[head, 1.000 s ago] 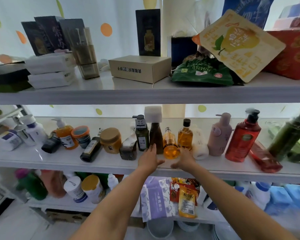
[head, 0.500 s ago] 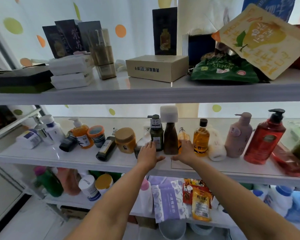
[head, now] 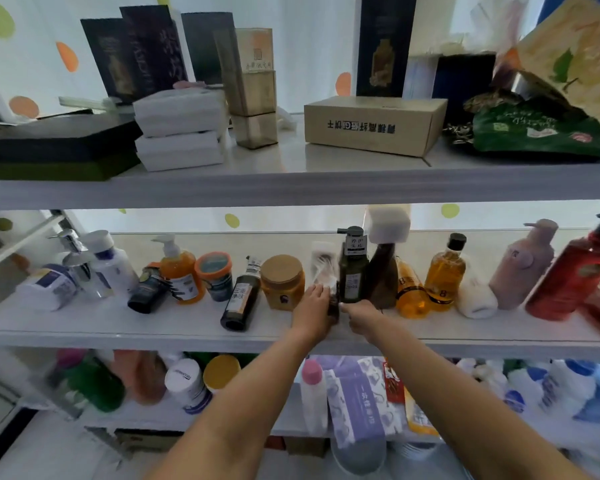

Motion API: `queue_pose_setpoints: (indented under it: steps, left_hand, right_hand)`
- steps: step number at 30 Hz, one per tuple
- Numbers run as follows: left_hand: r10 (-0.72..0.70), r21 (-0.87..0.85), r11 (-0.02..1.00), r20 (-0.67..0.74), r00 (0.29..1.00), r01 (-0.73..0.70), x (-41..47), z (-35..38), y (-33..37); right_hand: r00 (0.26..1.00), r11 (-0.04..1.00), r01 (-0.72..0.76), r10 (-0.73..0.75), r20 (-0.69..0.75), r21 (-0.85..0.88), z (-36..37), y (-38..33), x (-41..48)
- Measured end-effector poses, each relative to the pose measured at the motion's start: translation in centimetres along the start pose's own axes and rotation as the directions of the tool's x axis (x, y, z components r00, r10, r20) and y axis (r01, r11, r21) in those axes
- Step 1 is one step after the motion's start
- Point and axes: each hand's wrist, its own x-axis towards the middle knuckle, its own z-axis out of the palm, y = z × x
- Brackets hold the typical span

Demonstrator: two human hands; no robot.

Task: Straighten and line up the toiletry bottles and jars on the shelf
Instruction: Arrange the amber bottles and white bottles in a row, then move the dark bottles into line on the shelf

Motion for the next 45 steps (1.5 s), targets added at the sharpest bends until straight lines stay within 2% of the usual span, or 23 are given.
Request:
queue_pose_setpoints:
  steps: [2, 5, 7, 9, 13, 21, 24, 25, 30, 33, 39, 45]
  left_hand:
    - [-0.001, -0.113, 0.994, -0.034, 0.999, -0.003, -0.1, -0.2, -0.2]
    - [-0.207, -0.423, 0.893, -0.088, 0.974, 0.152, -0.2, -0.7, -0.5]
    - [-0.337, -0.544, 0.795, -0.031, 0.941, 0.267, -0.4, -0.8, -0.3]
    - [-0.373, -0.623, 0.703, 0.085, 0.924, 0.342, -0.7, -0.6, 0.0]
    - [-0.435, -0.719, 0.567, 0.153, 0.887, 0.402, -1.2, -0.3, -0.3]
    - [-0.531, -0.833, 0.333, 0.221, 0.818, 0.442, -3.8, -0.7, -0.5]
    - [-0.56, -0.85, 0.26, 0.253, 0.789, 0.458, -5.0, -1.0, 0.3]
    - [-0.574, -0.846, 0.277, 0.235, 0.784, 0.456, -5.4, -1.2, 0.7]
    - [-0.597, -0.744, 0.522, 0.03, 0.802, 0.416, -5.1, -3.1, 2.4]
    - [-0.573, -0.684, 0.627, -0.079, 0.815, 0.374, -3.5, -3.9, 3.5]
    - [-0.408, -0.694, 0.667, -0.035, 0.912, 0.272, -0.2, -5.4, 6.0]
    - [-0.322, -0.667, 0.69, 0.063, 0.945, 0.279, 2.4, -5.0, 6.5]
  right_hand:
    - [0.999, 0.987, -0.039, 0.04, -0.005, 0.157, 1.0, -0.1, -0.3]
    - [0.996, 0.953, -0.091, 0.093, 0.006, 0.289, 1.9, -0.3, -0.6]
    - [0.993, 0.94, -0.121, 0.118, 0.029, 0.32, 2.4, -0.4, -1.0]
    - [0.992, 0.932, -0.127, 0.124, 0.03, 0.34, 2.7, -0.3, -1.3]
    - [0.989, 0.905, -0.145, 0.13, 0.065, 0.401, 2.4, 0.4, -1.6]
    - [0.967, 0.934, -0.207, 0.15, 0.208, 0.29, 1.2, 1.4, -4.0]
    - [0.951, 0.927, -0.217, 0.13, 0.28, 0.307, 0.2, 1.2, -5.1]
    - [0.951, 0.925, -0.219, 0.13, 0.281, 0.312, -0.1, 1.2, -5.5]
    - [0.945, 0.905, -0.247, 0.145, 0.293, 0.347, -2.1, 2.2, -6.4]
    - [0.945, 0.91, -0.236, 0.134, 0.297, 0.34, -3.2, 2.7, -7.3]
    - [0.947, 0.917, -0.242, 0.152, 0.284, 0.318, -4.0, 4.0, -7.2]
    - [0.946, 0.913, -0.249, 0.158, 0.283, 0.323, -4.6, 4.1, -6.2]
